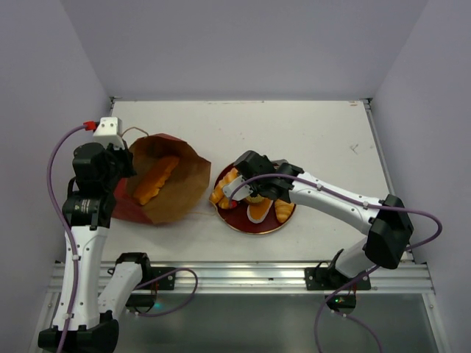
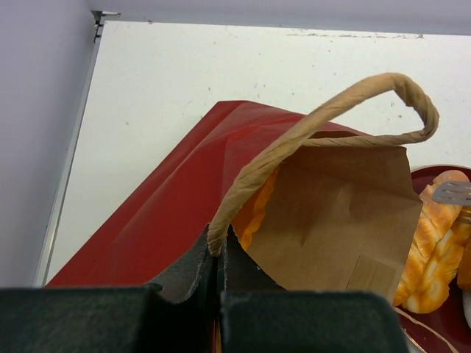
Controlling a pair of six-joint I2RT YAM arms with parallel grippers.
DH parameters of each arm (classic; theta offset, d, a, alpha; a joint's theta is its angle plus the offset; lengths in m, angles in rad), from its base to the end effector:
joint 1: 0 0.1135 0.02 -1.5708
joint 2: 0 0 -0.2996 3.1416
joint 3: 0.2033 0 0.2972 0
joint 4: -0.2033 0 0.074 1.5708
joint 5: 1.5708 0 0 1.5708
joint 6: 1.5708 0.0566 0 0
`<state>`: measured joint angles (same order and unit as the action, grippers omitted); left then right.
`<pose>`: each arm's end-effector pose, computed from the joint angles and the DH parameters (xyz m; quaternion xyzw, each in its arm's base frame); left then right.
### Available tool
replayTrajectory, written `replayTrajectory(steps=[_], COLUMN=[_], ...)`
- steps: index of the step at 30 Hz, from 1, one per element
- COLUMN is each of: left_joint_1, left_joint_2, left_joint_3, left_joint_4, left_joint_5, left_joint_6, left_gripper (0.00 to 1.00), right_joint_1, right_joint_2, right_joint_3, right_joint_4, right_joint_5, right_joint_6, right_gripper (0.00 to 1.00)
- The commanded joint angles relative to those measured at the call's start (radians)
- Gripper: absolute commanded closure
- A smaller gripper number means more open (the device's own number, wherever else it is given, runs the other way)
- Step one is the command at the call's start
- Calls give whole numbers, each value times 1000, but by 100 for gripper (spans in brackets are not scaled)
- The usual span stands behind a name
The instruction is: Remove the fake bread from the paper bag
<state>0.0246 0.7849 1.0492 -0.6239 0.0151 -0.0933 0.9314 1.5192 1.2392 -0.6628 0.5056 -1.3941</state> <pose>0.1955 0.0040 0.4132 -0.0441 0.8210 -0.0258 0.5687 0.2448 0.2833 0.2900 -0.8146 0.4363 -0.3001 0.2365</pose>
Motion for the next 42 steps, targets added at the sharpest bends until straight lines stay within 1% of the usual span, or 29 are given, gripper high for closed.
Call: replayTrajectory(steps=[1, 11, 20, 30, 33, 36, 39, 42], left_joint_1=[8, 8, 8, 8, 8, 8, 8, 8], left_joint_2=[-16, -18, -18, -13, -13, -6, 2, 10], left_joint_3=[21, 18, 23, 31, 29, 29, 25, 20], left_joint_4=[39, 38, 38, 38, 41, 39, 41, 43], left_joint_5=[14, 19, 26, 48, 88, 109, 140, 158], left_joint_6=[-10, -13, -13, -16, -10, 0, 0, -3], left_gripper=[100, 100, 100, 100, 100, 100, 100, 100], right_joint_1=[3, 0, -22, -26, -29, -28, -22, 13], right_joint_2=[-21, -31, -56, -154, -180, -191, -189, -183], right_joint_3=[39, 34, 66, 98, 123, 207, 348, 437], right_joint_4=[-4, -4, -14, -110, -145, -193, -279, -339], right_joint_5=[40, 54, 62, 25, 5, -39, -96, -147], right_joint_6=[3, -13, -31, 4, 35, 73, 101, 119], right_gripper=[57, 55, 55, 56, 56, 57, 57, 57])
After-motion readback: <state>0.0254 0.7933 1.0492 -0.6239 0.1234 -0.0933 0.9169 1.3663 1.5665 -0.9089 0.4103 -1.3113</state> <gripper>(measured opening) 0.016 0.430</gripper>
